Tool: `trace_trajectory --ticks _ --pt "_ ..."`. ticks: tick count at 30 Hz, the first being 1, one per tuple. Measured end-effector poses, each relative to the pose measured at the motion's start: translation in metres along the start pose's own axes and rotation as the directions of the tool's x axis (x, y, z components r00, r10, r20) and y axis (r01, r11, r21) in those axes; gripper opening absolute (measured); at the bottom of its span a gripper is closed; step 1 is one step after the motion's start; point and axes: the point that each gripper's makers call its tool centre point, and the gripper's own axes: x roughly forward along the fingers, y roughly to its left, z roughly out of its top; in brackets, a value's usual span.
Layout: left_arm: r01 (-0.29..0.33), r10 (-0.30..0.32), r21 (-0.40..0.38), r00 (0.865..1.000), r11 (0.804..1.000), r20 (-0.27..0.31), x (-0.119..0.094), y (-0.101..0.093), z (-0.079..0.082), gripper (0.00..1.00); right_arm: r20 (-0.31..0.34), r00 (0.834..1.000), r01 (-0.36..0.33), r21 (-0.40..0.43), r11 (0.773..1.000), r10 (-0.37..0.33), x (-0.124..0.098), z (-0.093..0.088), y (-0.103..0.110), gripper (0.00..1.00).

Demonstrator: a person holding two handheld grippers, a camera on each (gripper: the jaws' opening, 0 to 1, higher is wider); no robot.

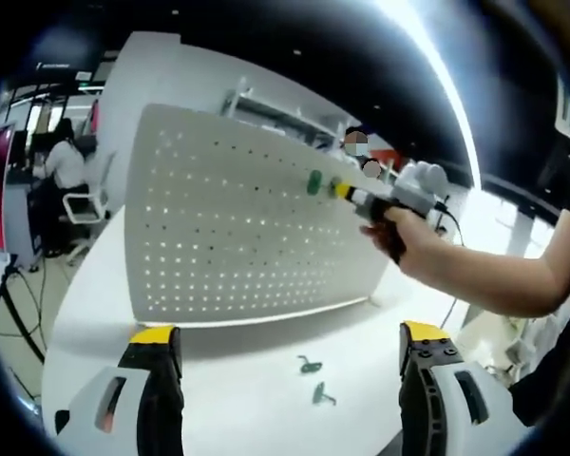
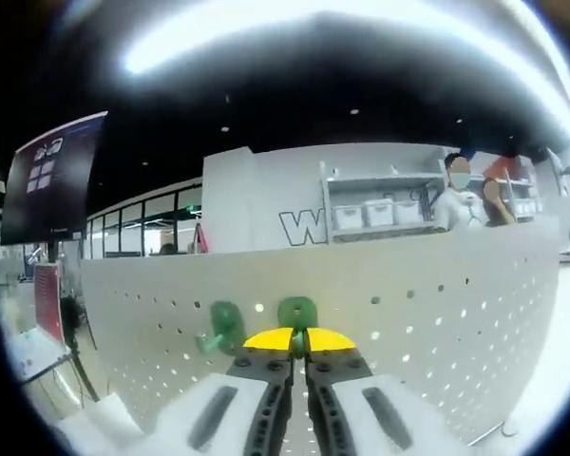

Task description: Insert the hook assembly into the mounting plate slot until the hook locks in place.

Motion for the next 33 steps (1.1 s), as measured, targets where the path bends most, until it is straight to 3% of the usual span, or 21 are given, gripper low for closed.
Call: trace_trajectory --ticks 11,21,26,33 --pt "0.008 -0.008 -0.004 1.0 1.0 0.009 -0.002 -0.006 0.003 0.95 0.003 1.0 0.009 -0.04 0.999 -0.009 0.0 0.005 0.005 0.1" --pt "0.024 -0.023 0.017 0.999 1.0 -0.039 -0.002 -0.015 -0.009 0.97 0.108 0.992 -0.051 -0.071 0.996 0.059 -0.019 0.044 0.007 0.16" --pt "0.043 -0.041 0.023 0.997 0.999 -0.067 -0.002 -0.022 -0.015 0.98 0.105 0.993 -0.043 -0.061 0.997 0.049 -0.032 0.045 -0.009 0.2" --pt "0.054 -0.052 0.028 0.997 0.998 -0.061 -0.005 -0.028 -0.014 0.97 0.077 0.995 -0.059 -0.047 0.997 0.063 -0.063 0.04 -0.027 0.24"
